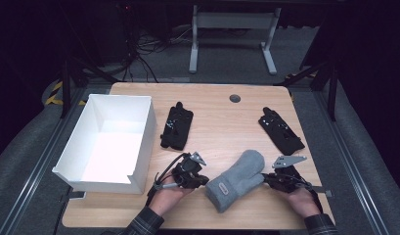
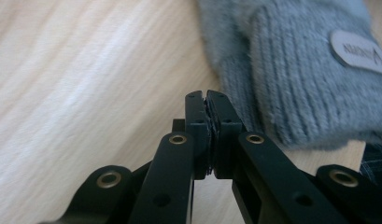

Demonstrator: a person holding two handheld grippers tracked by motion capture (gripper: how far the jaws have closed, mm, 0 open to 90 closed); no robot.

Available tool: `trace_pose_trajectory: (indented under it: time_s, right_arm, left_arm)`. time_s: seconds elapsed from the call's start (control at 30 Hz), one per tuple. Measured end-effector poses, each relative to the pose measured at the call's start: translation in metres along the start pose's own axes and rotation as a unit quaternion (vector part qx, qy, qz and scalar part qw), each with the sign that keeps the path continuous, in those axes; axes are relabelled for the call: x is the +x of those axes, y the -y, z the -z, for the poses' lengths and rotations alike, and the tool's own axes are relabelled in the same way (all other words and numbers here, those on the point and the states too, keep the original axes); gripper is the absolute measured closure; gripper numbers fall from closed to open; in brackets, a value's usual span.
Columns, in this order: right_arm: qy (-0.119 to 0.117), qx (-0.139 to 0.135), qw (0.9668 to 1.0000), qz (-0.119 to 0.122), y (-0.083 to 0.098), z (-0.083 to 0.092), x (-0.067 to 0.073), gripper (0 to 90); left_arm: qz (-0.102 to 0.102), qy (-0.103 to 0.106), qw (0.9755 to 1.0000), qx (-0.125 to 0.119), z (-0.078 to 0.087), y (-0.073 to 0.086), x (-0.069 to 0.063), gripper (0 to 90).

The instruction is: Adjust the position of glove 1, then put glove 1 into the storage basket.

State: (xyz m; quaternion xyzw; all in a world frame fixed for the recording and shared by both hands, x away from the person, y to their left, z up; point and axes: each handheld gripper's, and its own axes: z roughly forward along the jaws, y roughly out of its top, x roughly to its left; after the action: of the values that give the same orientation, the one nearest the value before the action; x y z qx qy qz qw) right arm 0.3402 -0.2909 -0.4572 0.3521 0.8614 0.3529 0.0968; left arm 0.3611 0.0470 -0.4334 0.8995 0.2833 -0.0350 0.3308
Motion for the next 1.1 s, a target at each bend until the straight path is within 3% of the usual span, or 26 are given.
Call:
trace_pose_trajectory:
  time_s: [0.23, 0.37, 0.53, 0.6, 0.73, 0.93, 1.0, 1.1]
  right_arm:
    - [-0.017, 0.004, 0.9994, 0.03, -0.009, -0.011, 0.022, 90.0]
    - [-0.023, 0.003, 0.9989, 0.041, -0.012, -0.015, 0.028, 90.0]
    - [-0.019, -0.003, 0.999, 0.041, -0.014, -0.013, 0.028, 87.6]
    - [-0.015, -0.006, 0.9993, 0.034, -0.012, -0.01, 0.025, 80.3]
    - [0.002, -0.014, 0.9997, 0.019, -0.008, -0.003, 0.016, 72.9]
    - [0.032, -0.025, 0.9992, 0.003, -0.004, 0.003, 0.006, 54.9]
    - [0.036, -0.026, 0.999, 0.001, -0.003, 0.003, 0.004, 51.4]
    - [0.058, -0.026, 0.9979, -0.01, 0.0, 0.005, -0.004, 39.8]
  left_arm:
    - [0.011, -0.018, 0.9993, -0.03, 0.021, 0.001, 0.014, 83.8]
    - [0.012, -0.015, 0.9988, -0.046, 0.031, 0.001, 0.018, 80.4]
    - [-0.006, 0.006, 0.9974, -0.072, 0.037, -0.007, 0.014, 62.5]
    - [-0.015, 0.023, 0.9968, -0.074, 0.034, -0.013, 0.011, 53.8]
    - [-0.038, 0.037, 0.9965, -0.065, 0.025, -0.025, 0.005, 40.2]
    - [-0.066, 0.048, 0.9953, -0.053, 0.006, -0.05, -0.008, 22.6]
    - [-0.068, 0.052, 0.995, -0.051, 0.0, -0.055, -0.011, 20.3]
    - [-0.075, 0.056, 0.9953, -0.023, -0.019, -0.063, -0.016, 14.9]
